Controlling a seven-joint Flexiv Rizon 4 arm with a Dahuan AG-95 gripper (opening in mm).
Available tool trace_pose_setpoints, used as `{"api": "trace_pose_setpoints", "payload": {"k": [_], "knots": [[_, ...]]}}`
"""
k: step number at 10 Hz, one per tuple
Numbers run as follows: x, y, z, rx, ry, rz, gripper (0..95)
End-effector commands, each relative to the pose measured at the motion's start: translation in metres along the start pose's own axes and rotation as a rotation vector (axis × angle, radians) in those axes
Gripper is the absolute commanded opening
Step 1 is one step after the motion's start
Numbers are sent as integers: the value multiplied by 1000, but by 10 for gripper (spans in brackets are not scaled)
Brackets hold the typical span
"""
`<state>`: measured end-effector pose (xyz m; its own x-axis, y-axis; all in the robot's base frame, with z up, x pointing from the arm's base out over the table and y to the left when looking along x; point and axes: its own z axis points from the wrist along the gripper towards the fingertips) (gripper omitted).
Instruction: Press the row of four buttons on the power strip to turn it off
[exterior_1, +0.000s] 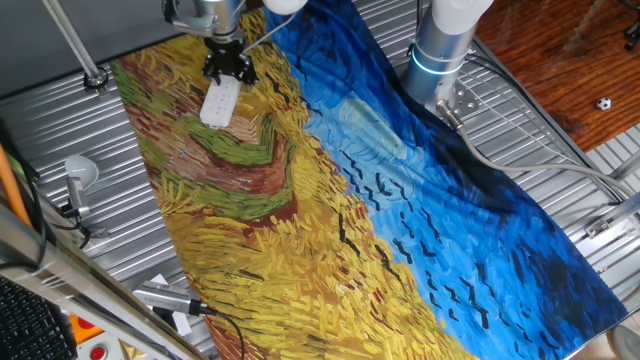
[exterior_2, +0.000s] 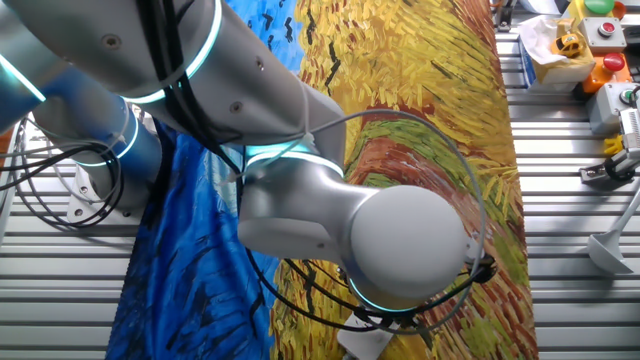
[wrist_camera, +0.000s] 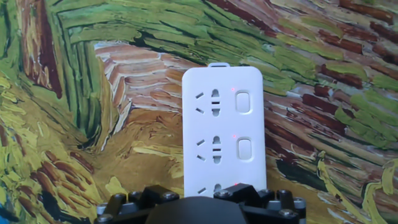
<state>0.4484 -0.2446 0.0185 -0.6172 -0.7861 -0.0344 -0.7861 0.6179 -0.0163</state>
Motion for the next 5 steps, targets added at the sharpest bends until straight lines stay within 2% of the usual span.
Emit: {"api": "trace_pose_setpoints", "payload": {"k": [1,3,4,5], "knots": [[0,-1,-8,-1,13,-2,760],[-2,-2,-20,-7,16,-7,760],[-6,-2,-26,-12,14,-13,950],[-11,-1,-27,-15,9,-10,950]]}}
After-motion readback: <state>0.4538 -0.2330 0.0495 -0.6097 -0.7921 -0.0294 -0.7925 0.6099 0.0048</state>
